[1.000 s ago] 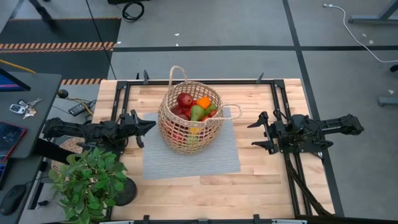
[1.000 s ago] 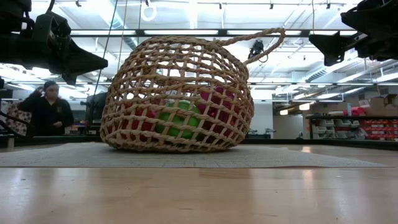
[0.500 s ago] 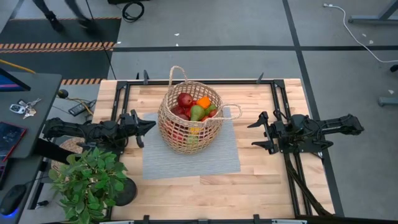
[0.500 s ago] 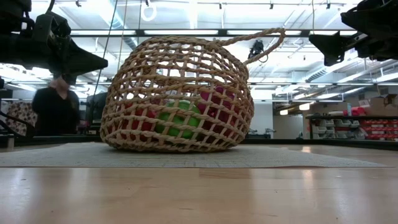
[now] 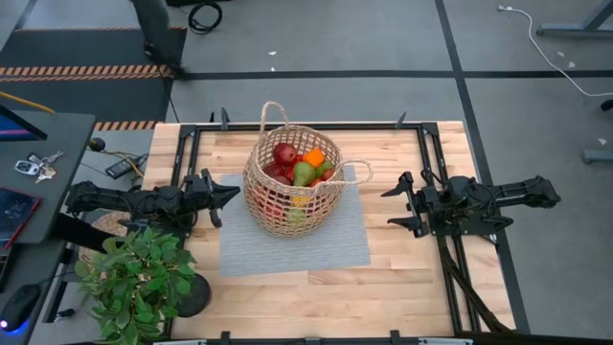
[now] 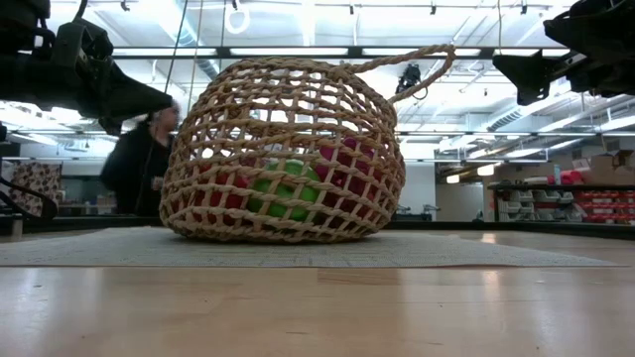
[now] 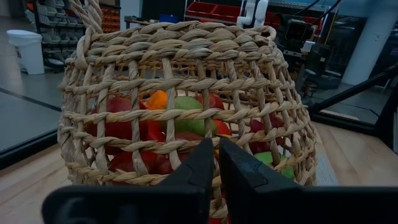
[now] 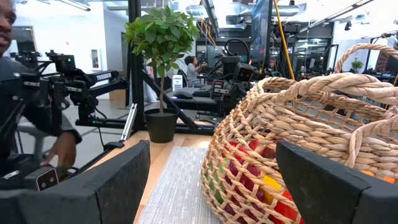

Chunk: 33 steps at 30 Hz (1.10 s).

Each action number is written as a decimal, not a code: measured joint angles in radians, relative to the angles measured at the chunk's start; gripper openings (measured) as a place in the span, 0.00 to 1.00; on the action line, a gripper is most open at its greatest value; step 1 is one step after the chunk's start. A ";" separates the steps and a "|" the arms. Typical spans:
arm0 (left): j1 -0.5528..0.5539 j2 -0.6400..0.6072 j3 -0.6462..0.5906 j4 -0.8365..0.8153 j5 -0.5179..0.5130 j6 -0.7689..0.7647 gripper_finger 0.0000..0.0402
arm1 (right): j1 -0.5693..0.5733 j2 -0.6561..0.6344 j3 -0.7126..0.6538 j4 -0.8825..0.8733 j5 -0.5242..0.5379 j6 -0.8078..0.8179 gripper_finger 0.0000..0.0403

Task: Build produce basket
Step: Return to Home Position

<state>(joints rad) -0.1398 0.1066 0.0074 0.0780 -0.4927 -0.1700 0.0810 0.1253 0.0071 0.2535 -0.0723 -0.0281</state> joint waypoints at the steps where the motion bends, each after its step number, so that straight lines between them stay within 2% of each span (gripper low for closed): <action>1: 0.000 0.000 0.000 0.000 0.000 0.000 0.09 | 0.000 0.000 0.000 0.000 0.000 0.000 0.87; 16: 0.000 0.000 0.000 0.000 0.000 0.000 0.07 | 0.000 0.000 0.000 0.000 0.000 0.000 0.87; 25: 0.000 0.000 0.000 0.000 0.000 0.000 0.10 | 0.000 0.000 0.000 0.000 0.000 0.000 0.87; 33: 0.000 0.000 0.000 0.000 0.000 0.000 0.08 | 0.000 0.000 0.000 0.000 0.000 0.000 0.87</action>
<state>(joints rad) -0.1397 0.1066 0.0074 0.0780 -0.4927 -0.1699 0.0809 0.1253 0.0067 0.2534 -0.0723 -0.0282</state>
